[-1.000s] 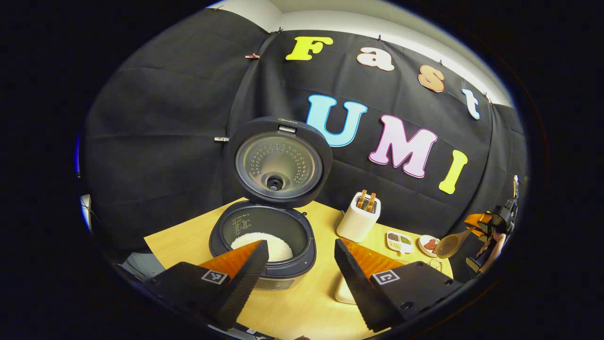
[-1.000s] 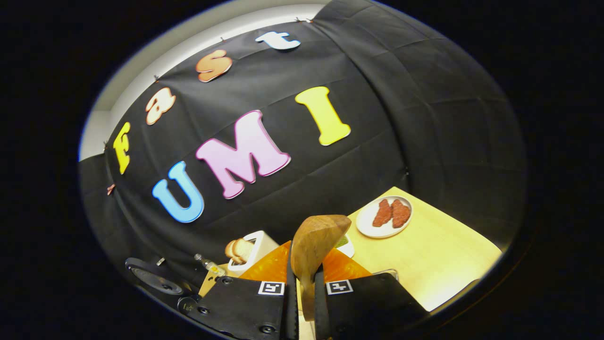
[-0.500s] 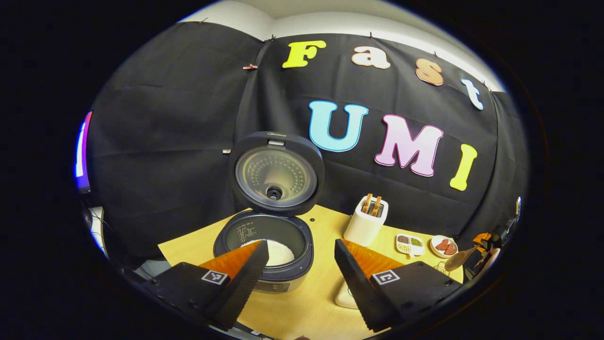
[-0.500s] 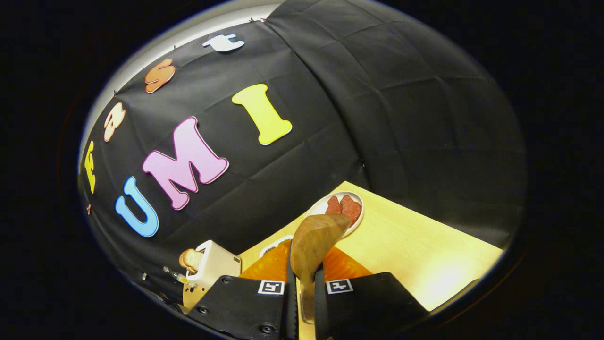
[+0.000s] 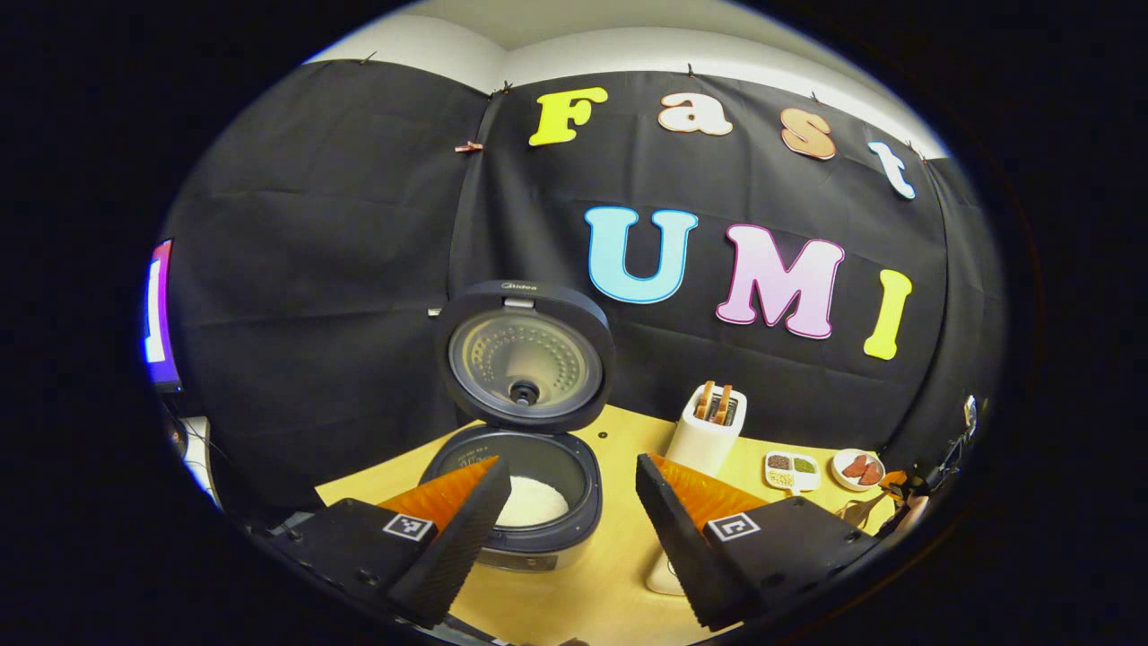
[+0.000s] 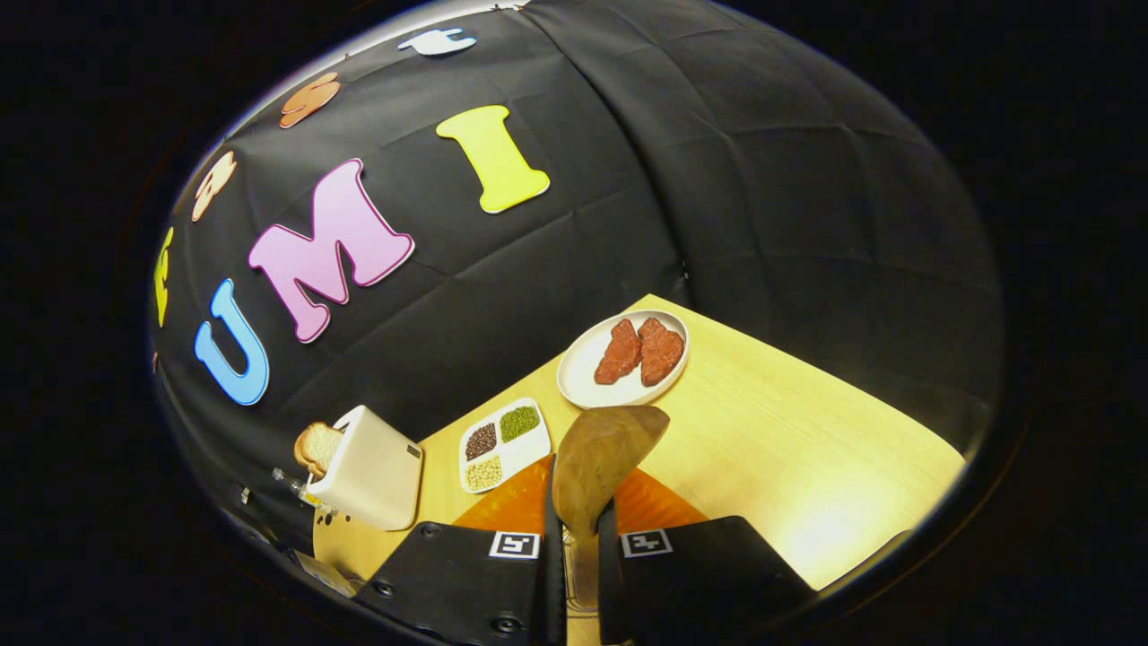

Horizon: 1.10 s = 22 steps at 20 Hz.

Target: Close the left gripper, press the button to open the rice cooker; take a wooden spoon from the chopstick holder with the right hand, scoop a spoonful of rice and pour it into the rice cooker, then put the wooden spoon back into the chopstick holder.

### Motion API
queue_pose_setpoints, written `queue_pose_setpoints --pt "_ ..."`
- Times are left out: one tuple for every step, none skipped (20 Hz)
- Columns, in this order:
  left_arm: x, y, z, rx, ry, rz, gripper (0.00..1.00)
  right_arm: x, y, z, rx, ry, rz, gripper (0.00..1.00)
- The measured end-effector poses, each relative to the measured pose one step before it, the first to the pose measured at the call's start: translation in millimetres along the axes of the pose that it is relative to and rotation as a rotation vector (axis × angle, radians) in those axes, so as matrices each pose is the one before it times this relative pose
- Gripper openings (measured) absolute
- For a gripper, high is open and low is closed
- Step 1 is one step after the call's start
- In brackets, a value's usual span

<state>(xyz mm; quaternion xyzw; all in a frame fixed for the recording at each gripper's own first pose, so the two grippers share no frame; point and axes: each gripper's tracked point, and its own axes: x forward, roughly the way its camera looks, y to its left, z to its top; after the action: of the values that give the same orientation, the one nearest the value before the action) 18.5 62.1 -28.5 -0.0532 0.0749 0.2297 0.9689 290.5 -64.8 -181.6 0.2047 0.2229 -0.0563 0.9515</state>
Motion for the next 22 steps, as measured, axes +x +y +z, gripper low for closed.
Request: queue_pose_setpoints --pt "1.39 3.62 6.60 -0.00291 -0.01614 0.00074 0.95 -0.25 -1.51 -6.76 0.01549 0.01488 -0.00913 0.20" --pt "0.75 3.58 7.70 -0.00079 -0.01975 0.00423 0.95 2.70 0.03 1.89 0.01478 -0.01015 -0.00352 0.21" --pt "2.67 4.28 7.22 0.00577 -0.02296 0.00349 0.95 -4.68 -0.30 0.21 0.00190 0.00134 -0.00160 0.22" --pt "3.05 3.87 8.68 0.01219 -0.02382 0.00147 0.95 -1.75 1.36 -0.74 -0.00186 -0.00218 0.00614 0.14" --pt "4.68 4.11 10.03 0.01382 -0.02884 0.00153 0.95 -4.55 1.69 1.40 -0.00422 -0.00348 0.00864 0.28" --pt "4.27 3.34 10.64 0.01431 -0.03178 -0.00332 0.95 -6.34 0.69 0.63 -0.00907 0.00071 0.00356 0.44" --pt "6.00 2.38 11.44 0.01672 -0.03314 -0.00544 0.95 -5.64 -2.11 -0.37 -0.01648 0.00294 -0.00388 0.61" --pt "5.67 2.55 12.14 0.01869 -0.03819 -0.00725 0.95 -6.14 -3.90 -1.92 -0.02036 0.00352 -0.00557 0.83" --pt "6.70 2.36 12.67 0.01942 -0.04200 -0.00826 0.95 -7.28 -3.62 -2.86 -0.02711 0.00799 -0.01224 0.87" --pt "8.18 5.09 12.66 0.02227 -0.05187 0.00283 0.95 -10.42 -2.92 -1.50 -0.02583 0.00039 -0.00284 0.95" --pt "8.53 5.52 11.00 0.01242 -0.04625 0.00319 0.95 -10.57 -0.89 -1.70 -0.02949 -0.00043 0.00146 0.98" --pt "7.88 1.83 5.91 0.00255 -0.03044 -0.01010 0.92 -11.27 -1.85 -2.51 -0.03472 0.00019 -0.00057 0.98" --pt "11.12 -1.78 2.83 -0.00445 -0.02196 -0.01375 0.95 -11.17 -2.34 -2.43 -0.03583 0.00010 -0.00234 0.99" --pt "13.19 1.13 0.78 -0.00605 -0.01310 -0.01214 0.92 -16.90 -7.45 -11.16 -0.02975 -0.00264 0.00113 0.99" --pt "9.01 1.17 0.63 -0.00343 -0.00494 -0.01167 0.95 -12.10 0.22 0.27 -0.02419 -0.00829 0.00129 0.99" --pt "10.47 2.21 0.43 0.00418 -0.00966 -0.00916 0.95 -11.91 1.24 1.16 -0.02072 -0.00981 0.00720 0.99" --pt "10.07 4.61 1.89 0.00800 -0.01437 -0.00304 0.95 -10.29 2.64 1.33 -0.01891 -0.01036 0.00974 0.98" --pt "9.88 1.71 -0.49 0.00517 -0.01211 -0.01202 0.92 -10.15 2.25 -1.38 -0.02625 -0.00049 0.01291 0.98" --pt "10.32 2.91 -1.80 0.00238 -0.00637 -0.00654 0.92 -8.45 0.23 1.79 -0.03376 -0.00700 0.00461 0.98" --pt "9.03 4.13 -2.98 -0.00282 -0.00423 -0.00790 0.92 -8.84 -3.26 2.94 -0.03707 -0.00633 -0.00430 0.98" --pt "9.75 2.50 -4.04 -0.00500 0.00177 -0.00806 0.92 -8.44 -2.45 5.05 -0.03172 -0.01278 -0.00623 0.98" --pt "9.25 4.02 -4.14 -0.00412 0.00111 -0.00020 0.94 -10.54 0.07 6.77 -0.02339 -0.01792 -0.00410 0.98"
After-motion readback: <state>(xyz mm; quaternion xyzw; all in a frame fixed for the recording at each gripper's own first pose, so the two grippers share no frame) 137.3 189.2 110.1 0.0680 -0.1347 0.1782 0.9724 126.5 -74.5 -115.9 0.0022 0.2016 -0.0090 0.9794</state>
